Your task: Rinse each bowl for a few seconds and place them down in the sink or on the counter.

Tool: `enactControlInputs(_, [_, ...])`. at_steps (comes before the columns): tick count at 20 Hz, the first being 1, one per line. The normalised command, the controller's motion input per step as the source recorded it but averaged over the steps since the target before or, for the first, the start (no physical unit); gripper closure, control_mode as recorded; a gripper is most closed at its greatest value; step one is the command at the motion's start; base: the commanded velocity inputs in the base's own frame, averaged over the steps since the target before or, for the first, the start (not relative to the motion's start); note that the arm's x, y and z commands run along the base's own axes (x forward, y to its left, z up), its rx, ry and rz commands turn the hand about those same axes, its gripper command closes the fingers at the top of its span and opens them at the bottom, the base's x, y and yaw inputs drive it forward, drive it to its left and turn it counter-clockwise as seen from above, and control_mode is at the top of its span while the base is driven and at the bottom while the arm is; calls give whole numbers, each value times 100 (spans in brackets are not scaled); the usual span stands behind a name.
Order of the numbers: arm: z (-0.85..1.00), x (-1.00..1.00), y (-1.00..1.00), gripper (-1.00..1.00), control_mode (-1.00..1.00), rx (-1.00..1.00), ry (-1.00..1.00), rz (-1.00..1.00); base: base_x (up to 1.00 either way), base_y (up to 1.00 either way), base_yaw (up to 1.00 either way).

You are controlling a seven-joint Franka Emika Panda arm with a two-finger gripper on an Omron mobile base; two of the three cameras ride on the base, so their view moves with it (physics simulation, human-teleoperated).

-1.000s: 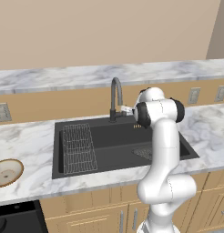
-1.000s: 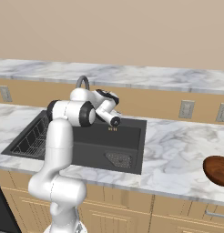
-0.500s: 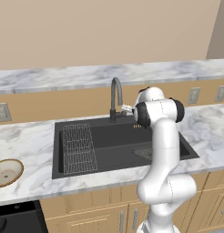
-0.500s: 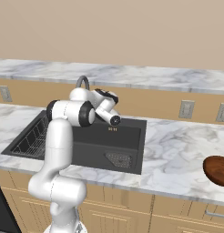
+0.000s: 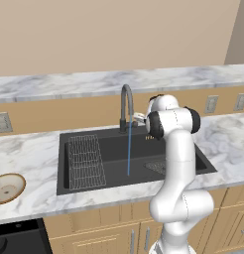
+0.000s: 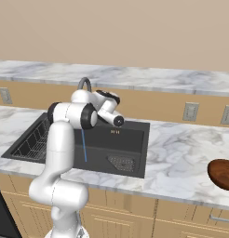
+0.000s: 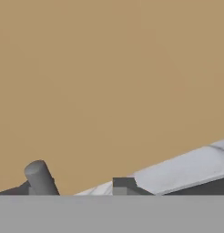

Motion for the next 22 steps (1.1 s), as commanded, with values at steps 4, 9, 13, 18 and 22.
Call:
enactControlInputs(4, [-19,-4,-41,100,-100,6,10,-2,0,0,0])
enactControlInputs(9, [-8,-7,-36,100,-100,7,7,-1,0,0,0])
enactControlInputs(13, [28,-3,-23,-100,-100,8,2,0,0,0,0])
enactControlInputs(18, [30,-3,-27,-100,-100,7,0,0,0,0,0])
enactControlInputs(22, [30,-11,-36,-100,-100,6,-2,0,0,0,0])
